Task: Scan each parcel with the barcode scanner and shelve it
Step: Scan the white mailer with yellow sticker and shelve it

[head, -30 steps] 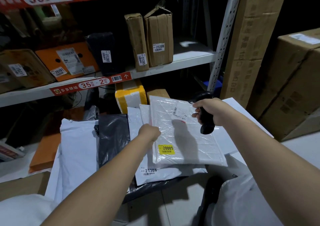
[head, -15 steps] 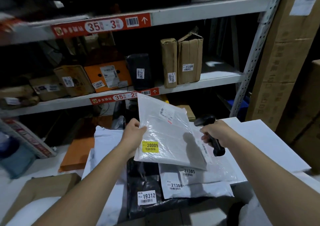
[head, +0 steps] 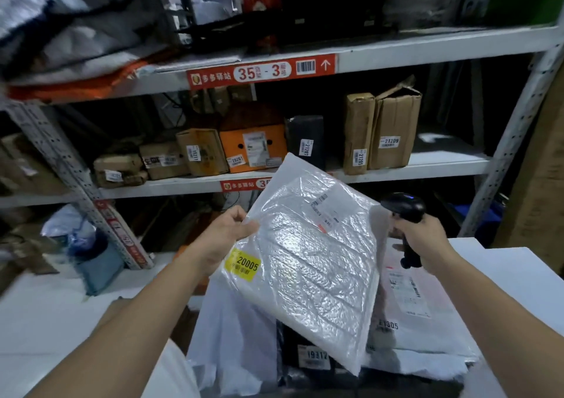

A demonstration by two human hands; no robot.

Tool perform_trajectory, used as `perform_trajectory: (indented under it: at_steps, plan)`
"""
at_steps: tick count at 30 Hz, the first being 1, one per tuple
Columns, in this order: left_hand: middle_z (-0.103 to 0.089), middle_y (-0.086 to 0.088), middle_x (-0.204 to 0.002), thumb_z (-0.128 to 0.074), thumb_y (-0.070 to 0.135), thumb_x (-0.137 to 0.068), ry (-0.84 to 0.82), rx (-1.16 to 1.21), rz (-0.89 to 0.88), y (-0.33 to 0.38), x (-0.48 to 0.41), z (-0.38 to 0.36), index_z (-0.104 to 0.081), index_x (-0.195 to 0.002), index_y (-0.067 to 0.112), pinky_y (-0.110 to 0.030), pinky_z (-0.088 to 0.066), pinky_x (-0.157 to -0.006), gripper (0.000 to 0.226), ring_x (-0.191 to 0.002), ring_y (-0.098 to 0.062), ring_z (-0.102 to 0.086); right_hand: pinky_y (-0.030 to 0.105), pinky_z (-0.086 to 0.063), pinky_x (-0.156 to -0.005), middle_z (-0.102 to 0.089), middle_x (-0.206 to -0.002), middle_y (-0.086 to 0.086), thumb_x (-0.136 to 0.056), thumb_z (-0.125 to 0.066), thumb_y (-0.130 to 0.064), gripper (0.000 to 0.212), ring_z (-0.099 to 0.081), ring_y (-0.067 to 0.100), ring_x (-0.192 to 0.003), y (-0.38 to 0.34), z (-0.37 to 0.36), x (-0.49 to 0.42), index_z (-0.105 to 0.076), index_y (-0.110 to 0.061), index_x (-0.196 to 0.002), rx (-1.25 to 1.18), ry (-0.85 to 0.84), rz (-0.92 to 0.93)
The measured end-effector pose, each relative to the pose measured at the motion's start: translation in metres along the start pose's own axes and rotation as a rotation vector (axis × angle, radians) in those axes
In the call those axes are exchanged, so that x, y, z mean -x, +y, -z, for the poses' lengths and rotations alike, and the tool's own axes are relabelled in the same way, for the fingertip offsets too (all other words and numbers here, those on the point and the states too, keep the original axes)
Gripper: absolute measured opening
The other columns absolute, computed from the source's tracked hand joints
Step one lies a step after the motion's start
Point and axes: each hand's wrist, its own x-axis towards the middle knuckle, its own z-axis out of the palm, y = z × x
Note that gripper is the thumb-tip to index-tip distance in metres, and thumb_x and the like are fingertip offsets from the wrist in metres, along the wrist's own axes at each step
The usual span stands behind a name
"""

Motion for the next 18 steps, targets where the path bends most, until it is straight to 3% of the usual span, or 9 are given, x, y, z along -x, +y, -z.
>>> perform_trajectory:
  at_steps: [3, 5, 9, 12, 14, 16, 18]
  plan:
    - [-0.059, 0.006, -0.066, -0.073, 0.013, -0.097, -0.049, -0.102, -0.023, 0.009, 0.004, 0.009, -0.049, -0.081, 0.019, -0.022, -0.045, -0.059, 0.029, -0.06, -0.007, -0.054, 0.045, -0.045, -0.054, -0.055, -0.065, 0.015, -0.092, -0.077, -0.016, 0.025, -0.05, 0.028, -0.05, -0.007, 0.007, -0.001, -0.069, -0.004, -0.113, 0.022, 0.053, 0.059]
    - [-0.06, 0.004, -0.07, -0.072, 0.013, -0.097, -0.102, -0.139, -0.031, 0.013, 0.005, 0.014, -0.05, -0.081, 0.019, -0.025, -0.044, -0.064, 0.028, -0.066, -0.009, -0.055, 0.042, -0.039, -0.054, -0.049, -0.063, 0.013, -0.093, -0.076, -0.014, 0.023, -0.04, 0.024, -0.048, -0.014, 0.009, -0.001, -0.068, -0.003, -0.111, 0.022, 0.017, 0.081]
    - [-0.06, 0.002, -0.073, -0.073, 0.013, -0.096, -0.126, -0.157, -0.045, 0.016, 0.003, 0.017, -0.05, -0.083, 0.018, -0.026, -0.045, -0.066, 0.027, -0.069, -0.01, -0.056, 0.035, -0.037, -0.049, -0.049, -0.057, 0.006, -0.093, -0.077, -0.015, 0.016, -0.036, 0.021, -0.044, -0.023, 0.007, 0.003, -0.071, -0.012, -0.108, 0.13, -0.049, 0.125]
    - [-0.064, 0.0, -0.069, -0.072, 0.01, -0.095, -0.061, -0.011, -0.032, 0.016, 0.001, 0.017, -0.049, -0.082, 0.017, -0.026, -0.05, -0.057, 0.027, -0.06, -0.011, -0.061, 0.037, -0.043, -0.048, -0.05, -0.068, 0.013, -0.093, -0.077, -0.019, 0.021, -0.045, 0.026, -0.053, -0.02, 0.006, 0.01, -0.07, -0.013, -0.111, 0.118, -0.056, 0.086]
    - [-0.066, -0.004, -0.068, -0.068, 0.006, -0.097, -0.014, 0.121, -0.019, 0.02, 0.003, 0.017, -0.047, -0.082, 0.016, -0.028, -0.053, -0.049, 0.027, -0.054, -0.015, -0.064, 0.05, -0.056, -0.058, -0.063, -0.083, 0.018, -0.094, -0.077, -0.018, 0.025, -0.063, 0.035, -0.067, -0.022, 0.003, 0.021, -0.069, -0.012, -0.117, 0.019, -0.093, 0.039]
    - [-0.068, -0.006, -0.069, -0.066, 0.004, -0.098, 0.035, 0.203, -0.029, 0.027, 0.004, 0.019, -0.047, -0.082, 0.016, -0.029, -0.055, -0.047, 0.027, -0.053, -0.017, -0.066, 0.061, -0.061, -0.081, -0.071, -0.089, 0.013, -0.097, -0.073, -0.01, 0.026, -0.074, 0.028, -0.07, -0.027, -0.004, 0.038, -0.067, -0.01, -0.122, -0.123, -0.168, 0.024]
    - [-0.07, -0.008, -0.071, -0.065, 0.006, -0.099, 0.067, 0.254, -0.05, 0.036, 0.005, 0.025, -0.048, -0.084, 0.016, -0.03, -0.056, -0.047, 0.025, -0.054, -0.018, -0.067, 0.057, -0.063, -0.078, -0.071, -0.087, 0.01, -0.096, -0.072, -0.007, 0.025, -0.074, 0.023, -0.062, -0.033, -0.012, 0.053, -0.067, -0.009, -0.121, -0.197, -0.229, 0.029]
